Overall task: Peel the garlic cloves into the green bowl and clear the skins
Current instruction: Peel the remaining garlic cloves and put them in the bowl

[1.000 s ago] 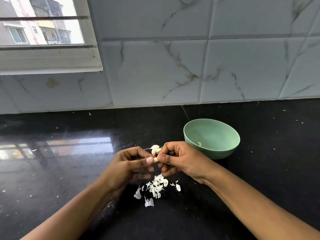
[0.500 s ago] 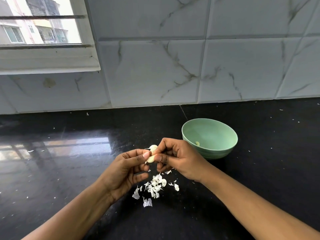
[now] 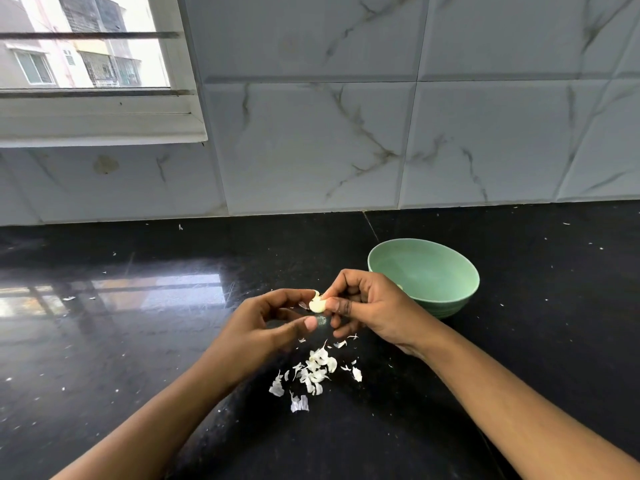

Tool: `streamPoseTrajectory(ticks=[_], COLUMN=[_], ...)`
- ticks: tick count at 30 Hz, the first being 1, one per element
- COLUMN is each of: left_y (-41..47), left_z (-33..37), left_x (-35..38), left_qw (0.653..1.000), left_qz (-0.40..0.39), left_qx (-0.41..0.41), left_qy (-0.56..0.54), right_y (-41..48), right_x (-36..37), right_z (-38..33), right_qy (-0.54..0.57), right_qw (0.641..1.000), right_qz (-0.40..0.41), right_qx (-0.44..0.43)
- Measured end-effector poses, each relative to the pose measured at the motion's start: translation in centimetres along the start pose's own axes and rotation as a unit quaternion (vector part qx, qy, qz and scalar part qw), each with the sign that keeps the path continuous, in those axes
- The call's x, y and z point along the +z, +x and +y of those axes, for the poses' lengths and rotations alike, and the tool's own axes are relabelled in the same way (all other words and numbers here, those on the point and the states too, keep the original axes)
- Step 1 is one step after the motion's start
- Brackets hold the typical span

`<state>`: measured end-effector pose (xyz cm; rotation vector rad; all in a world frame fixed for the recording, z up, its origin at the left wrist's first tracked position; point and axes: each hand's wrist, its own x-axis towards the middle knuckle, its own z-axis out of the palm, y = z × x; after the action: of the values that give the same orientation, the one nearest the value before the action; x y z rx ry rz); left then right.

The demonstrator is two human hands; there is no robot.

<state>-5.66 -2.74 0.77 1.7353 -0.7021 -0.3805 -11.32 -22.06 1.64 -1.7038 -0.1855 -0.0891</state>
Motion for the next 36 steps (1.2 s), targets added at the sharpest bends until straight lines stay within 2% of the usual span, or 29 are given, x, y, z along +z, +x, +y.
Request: streamPoseTrajectory(ticks=[2,6,10,14,17,19,21,23,24,27,31,34,36], left_y=[-0.1,-0.1,-0.2,-0.3,-0.3,-0.1,0.0,0.1,0.1,0.3,0.0,-0.1,0.1], left_z=[0.1,0.2,0.3,0.6,0.6,0.4,0.3,0.0,-0.1,-0.3,-0.6,-0.8,-0.8], left_x=[0.3,0.6,0.4,0.4,0.1,-0.3,-0.5,-0.8,-0.9,-0.9,0.0,0.7,0.8], left_qw=[0.999,1.0,0.998,0.984,0.975,0.989,0.998,0.971,0.958,0.952,0.965,0.971,0.984], left_qz=[-0.018,-0.027,-0.066,-0.107,-0.097,-0.06,-0.017,0.036,0.066,0.095,0.053,0.067,0.073], left_qx=[-0.021,-0.013,-0.006,-0.051,-0.07,-0.039,0.014,0.065,0.096,0.145,0.162,0.143,0.102], left_qy=[-0.038,-0.005,-0.012,-0.132,-0.188,-0.126,0.054,0.227,0.262,0.253,0.198,0.18,0.128], right_y=[0.0,-0.1,-0.2,-0.3,-0.2,-0.1,-0.2,-0.2,-0.3,-0.3,-0.3,-0.4,-0.4], right_x=[0.1,0.4,0.1,0.2,-0.3,-0.6,-0.6,-0.2,-0.1,0.1,0.3,0.5,0.5], right_z=[0.1,0.0,-0.3,-0.5,-0.5,-0.6,-0.6,-0.6,-0.6,-0.5,-0.6,-0.6,-0.6], right_qy=[-0.019,-0.063,-0.034,0.004,0.026,0.036,0.044,0.055,0.06,0.077,0.094,0.098,0.102], right_qw=[1.0,0.998,0.998,0.999,0.999,0.999,0.999,0.998,0.997,0.995,0.992,0.991,0.99], right_qz=[-0.009,-0.023,-0.046,-0.049,-0.016,0.0,-0.002,-0.008,-0.01,-0.01,-0.017,-0.022,-0.02], right_qx=[-0.002,-0.01,-0.001,0.005,0.009,0.017,0.027,0.036,0.042,0.062,0.081,0.092,0.096])
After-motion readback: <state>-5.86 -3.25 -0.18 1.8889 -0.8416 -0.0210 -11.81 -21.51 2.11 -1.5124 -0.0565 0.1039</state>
